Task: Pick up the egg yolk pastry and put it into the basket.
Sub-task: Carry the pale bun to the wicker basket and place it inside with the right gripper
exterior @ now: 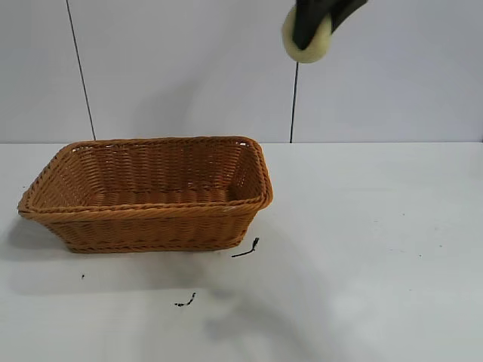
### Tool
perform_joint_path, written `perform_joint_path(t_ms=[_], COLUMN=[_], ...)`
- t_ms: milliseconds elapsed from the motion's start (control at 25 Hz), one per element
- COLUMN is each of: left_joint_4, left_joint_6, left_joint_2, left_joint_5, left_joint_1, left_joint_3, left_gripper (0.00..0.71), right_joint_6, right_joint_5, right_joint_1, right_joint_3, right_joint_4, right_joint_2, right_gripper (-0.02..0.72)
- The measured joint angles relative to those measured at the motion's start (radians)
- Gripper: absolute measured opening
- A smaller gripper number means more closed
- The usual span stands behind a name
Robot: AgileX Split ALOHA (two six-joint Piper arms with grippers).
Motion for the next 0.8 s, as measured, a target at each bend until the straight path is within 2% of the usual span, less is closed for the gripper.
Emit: perform_joint_path(t_ms=[120,360,680,760,800], left_joint_4=[0.000,0.000,0.000,0.000,0.000], left_joint_6=[0.000,0.000,0.000,0.000,0.000], left_joint_2=[0.000,0.000,0.000,0.000,0.000], left_joint_5=[0.000,0.000,0.000,0.000,0.000], left_joint_1=[0.000,0.000,0.000,0.000,0.000], left_joint_3=[0.000,0.000,0.000,0.000,0.000], left_gripper=[0.695,0.695,0.695,0.695,0.695], right_joint_6=[0.001,0.014,0.019,0.019,0.019], right_joint_5=[-0.063,-0.162,-0.193,-0.196,-0.196], right_joint_1=[0.047,0.063,0.063,0.063,0.063], right_joint_3=[-0.008,-0.009,-0.009,-0.009,-0.009], right_joint_4=[0.000,-0.009,-0.035,-0.035,-0.035], right_joint_2=[0.074,0.198,0.288,0.290,0.290], right_gripper=[0.140,0.140,0.141,0.173,0.214])
